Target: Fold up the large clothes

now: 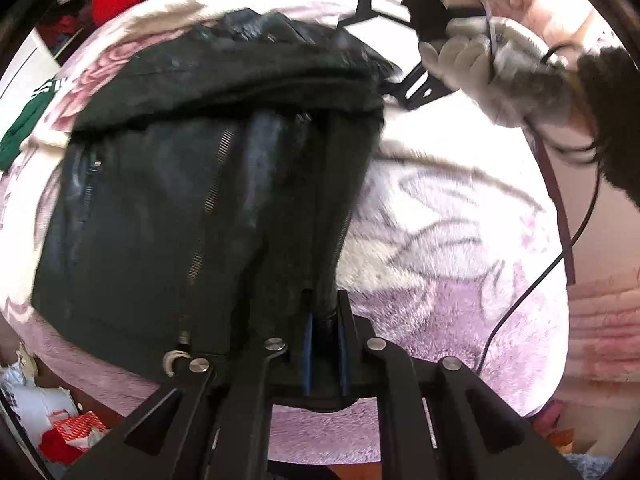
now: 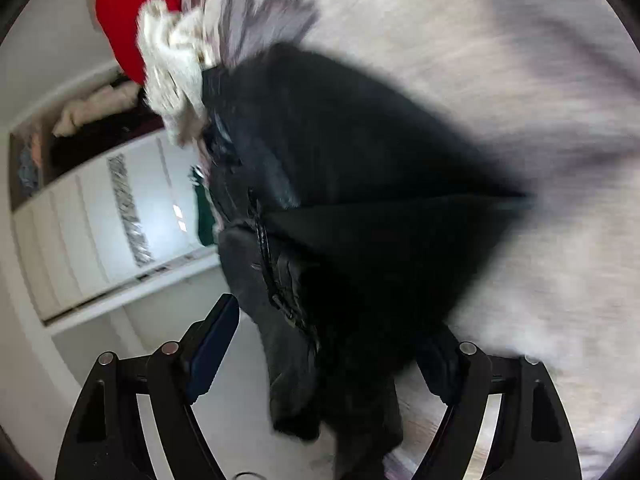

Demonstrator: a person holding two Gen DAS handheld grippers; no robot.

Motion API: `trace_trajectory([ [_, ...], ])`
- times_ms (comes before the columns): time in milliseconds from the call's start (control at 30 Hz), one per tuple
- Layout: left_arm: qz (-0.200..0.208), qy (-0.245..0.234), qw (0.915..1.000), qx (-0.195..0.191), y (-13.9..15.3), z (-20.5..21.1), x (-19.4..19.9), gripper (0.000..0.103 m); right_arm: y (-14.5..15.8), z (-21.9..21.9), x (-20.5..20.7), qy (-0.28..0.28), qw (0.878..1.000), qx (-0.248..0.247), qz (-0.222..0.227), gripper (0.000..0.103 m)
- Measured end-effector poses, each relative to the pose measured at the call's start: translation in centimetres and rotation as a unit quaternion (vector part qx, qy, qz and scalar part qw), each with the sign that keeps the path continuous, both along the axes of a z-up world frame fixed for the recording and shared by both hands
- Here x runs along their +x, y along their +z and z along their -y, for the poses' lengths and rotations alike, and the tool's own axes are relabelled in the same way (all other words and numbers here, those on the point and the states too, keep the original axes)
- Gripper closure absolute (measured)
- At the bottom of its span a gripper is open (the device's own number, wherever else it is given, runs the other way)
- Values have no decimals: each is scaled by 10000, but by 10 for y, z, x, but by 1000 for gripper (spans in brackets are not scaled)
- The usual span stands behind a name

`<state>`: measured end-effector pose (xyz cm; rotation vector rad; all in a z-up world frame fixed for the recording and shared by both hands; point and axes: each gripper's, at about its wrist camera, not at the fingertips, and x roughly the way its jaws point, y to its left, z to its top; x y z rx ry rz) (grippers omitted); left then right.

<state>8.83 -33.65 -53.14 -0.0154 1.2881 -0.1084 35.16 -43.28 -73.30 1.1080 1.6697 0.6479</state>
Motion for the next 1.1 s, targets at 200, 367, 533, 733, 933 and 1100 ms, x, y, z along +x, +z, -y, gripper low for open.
trace_trajectory([
  [200,170,622,9957,-666,28,-52,-6,96,61,-33,3,308,9943,-944,389,78],
  [367,347,1339,9802,-1415,50,-112,-13,96,148,-107,19,1126,9681,-2015,977,79],
  [533,434,2225,9521,-2054,48,-208,-21,96,192,-237,35,1945,9340,-2742,1210,79],
  [733,363,2888,9282,-2319,5,-314,-29,96,170,-383,39,2474,8980,-3440,1185,79],
  [933,-19,3097,9152,-2577,-62,-371,-28,96,120,-474,40,2716,8566,-4294,902,79],
  [1100,-396,3223,8863,-3302,-95,-393,-30,90,113,-480,44,2576,8891,-3739,581,24],
])
